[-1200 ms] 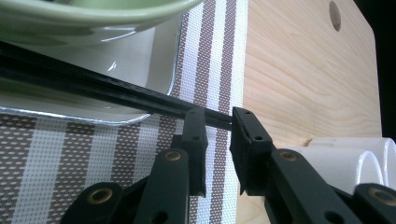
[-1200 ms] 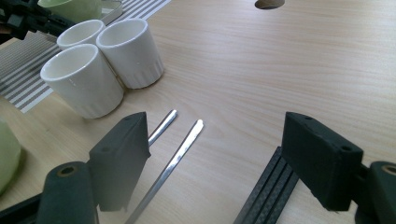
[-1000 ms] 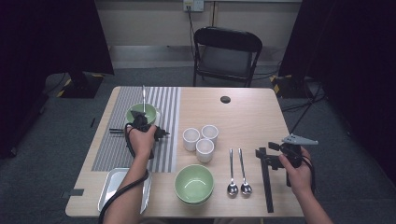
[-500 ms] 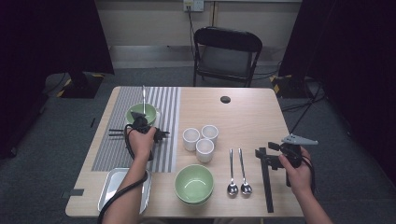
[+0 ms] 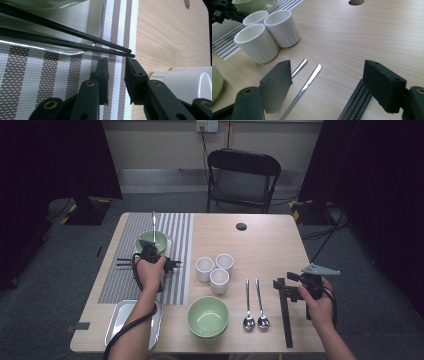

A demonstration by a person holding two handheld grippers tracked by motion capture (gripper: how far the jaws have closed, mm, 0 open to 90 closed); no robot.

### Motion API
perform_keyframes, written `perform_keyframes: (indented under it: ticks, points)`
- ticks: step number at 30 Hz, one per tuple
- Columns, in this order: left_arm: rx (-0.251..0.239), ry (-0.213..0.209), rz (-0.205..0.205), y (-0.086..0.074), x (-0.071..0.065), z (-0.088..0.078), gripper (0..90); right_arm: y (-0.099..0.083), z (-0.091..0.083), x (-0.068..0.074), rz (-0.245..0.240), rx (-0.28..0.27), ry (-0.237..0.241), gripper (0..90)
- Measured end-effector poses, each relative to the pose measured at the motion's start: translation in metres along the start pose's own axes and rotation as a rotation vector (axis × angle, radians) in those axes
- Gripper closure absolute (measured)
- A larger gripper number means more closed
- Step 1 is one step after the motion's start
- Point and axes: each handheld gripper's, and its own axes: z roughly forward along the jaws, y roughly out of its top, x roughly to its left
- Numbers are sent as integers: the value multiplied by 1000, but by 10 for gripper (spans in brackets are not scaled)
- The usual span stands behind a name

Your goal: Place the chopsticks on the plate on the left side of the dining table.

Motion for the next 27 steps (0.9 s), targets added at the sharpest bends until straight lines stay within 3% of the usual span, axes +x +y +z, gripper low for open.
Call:
perform_keyframes:
  ticks: [11, 17, 19, 24, 27]
  points:
    - [0, 8, -6, -1, 2, -2, 713, 0, 0, 0, 1, -2, 1, 228]
    - [-4, 29, 3, -1, 4, -13, 694, 0, -1, -1, 1, -2, 0, 227]
    - [12, 34, 28, -1, 9, -20, 691, 0, -1, -1, -2, -3, 0, 227]
    - [-24, 59, 31, -3, 22, -39, 677, 0, -1, -1, 0, -1, 1, 227]
    - [-71, 71, 28, -3, 30, -50, 690, 0, 0, -1, 1, -1, -2, 227]
